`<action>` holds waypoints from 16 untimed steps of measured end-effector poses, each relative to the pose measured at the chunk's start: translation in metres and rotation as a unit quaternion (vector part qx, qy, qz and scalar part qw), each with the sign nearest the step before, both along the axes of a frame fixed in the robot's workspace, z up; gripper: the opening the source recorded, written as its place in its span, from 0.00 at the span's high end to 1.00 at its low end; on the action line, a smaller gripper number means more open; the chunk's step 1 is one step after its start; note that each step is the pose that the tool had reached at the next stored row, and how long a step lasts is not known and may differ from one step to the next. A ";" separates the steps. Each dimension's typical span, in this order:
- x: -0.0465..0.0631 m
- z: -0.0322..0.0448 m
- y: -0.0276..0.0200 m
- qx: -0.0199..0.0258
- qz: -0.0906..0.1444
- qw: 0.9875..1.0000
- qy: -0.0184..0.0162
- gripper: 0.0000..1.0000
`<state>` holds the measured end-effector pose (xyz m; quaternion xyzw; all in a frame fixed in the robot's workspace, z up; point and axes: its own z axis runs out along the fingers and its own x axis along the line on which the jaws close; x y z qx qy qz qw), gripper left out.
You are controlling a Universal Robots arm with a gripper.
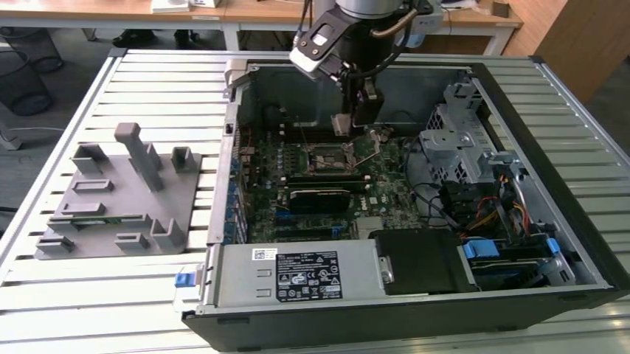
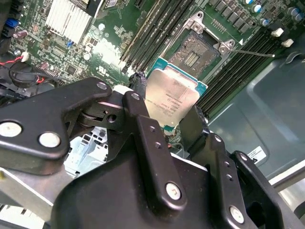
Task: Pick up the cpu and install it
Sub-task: 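Place the cpu into insertion slot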
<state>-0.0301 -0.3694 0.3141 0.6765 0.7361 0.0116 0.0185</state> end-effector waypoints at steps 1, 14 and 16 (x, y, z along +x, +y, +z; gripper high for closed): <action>0.000 -0.0007 0.0000 0.000 0.000 1.000 0.000 0.47; 0.000 -0.0072 0.0000 0.000 0.000 1.000 0.000 0.47; 0.000 -0.0083 0.0000 0.000 0.000 1.000 0.000 0.47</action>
